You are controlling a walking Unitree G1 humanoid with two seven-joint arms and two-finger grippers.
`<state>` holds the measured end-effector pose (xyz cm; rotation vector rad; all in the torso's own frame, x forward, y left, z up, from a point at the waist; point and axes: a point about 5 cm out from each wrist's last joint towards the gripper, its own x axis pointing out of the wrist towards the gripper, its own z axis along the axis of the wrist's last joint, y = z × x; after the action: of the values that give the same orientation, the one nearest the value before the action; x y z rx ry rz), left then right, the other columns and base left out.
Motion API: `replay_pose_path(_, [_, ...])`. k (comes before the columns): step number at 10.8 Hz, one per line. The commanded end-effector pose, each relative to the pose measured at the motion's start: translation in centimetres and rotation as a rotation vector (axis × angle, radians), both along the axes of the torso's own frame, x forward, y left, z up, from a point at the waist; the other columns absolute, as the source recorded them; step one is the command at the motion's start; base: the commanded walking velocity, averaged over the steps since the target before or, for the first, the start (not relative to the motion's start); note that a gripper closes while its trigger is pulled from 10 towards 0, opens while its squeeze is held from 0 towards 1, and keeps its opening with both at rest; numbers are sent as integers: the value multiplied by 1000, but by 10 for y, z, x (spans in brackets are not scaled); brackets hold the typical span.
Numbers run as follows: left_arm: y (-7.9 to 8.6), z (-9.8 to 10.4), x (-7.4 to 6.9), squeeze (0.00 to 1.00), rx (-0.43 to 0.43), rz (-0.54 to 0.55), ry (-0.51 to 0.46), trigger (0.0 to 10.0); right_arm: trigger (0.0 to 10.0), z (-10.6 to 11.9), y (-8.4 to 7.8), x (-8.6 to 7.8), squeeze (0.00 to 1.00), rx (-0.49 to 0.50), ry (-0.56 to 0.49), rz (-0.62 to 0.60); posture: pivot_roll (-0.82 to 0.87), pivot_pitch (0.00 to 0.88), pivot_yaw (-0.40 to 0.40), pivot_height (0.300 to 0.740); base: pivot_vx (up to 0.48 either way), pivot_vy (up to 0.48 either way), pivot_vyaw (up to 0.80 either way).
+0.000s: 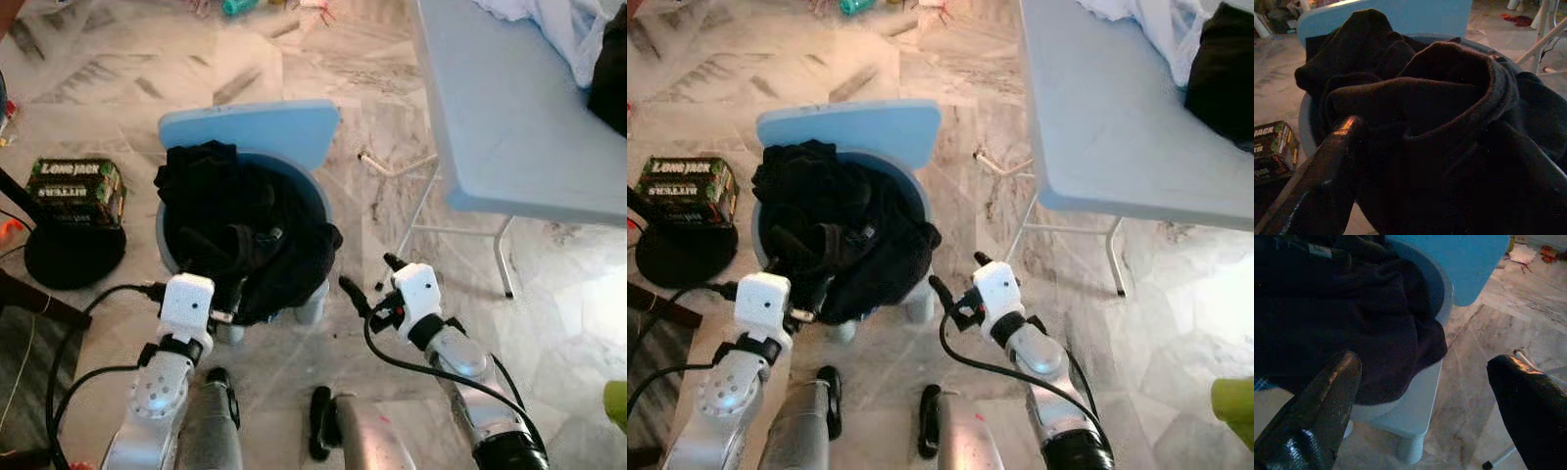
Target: Hang hanger
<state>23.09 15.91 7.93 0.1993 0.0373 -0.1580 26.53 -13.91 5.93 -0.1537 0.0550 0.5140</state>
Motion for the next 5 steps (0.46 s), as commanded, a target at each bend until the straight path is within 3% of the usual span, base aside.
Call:
replay_pose_path(1, [-1,-8,-4,0,8,-1,33,10000,10000,-4,-6,-4,1000,-6,15,-26,85,238,-116,740,-277,0,0])
replay_pose_path(3, [-1,-8,-4,0,11,0,30,10000,10000,-4,-9,-3,1000,-9,15,-34,86,244,-117,740,-334,0,0])
replay_pose_path(5, [3,-7,-5,0,23,23,23,10000,10000,-3,-9,-2,1000,-1,4,-54,92,243,-112,740,0,0,0])
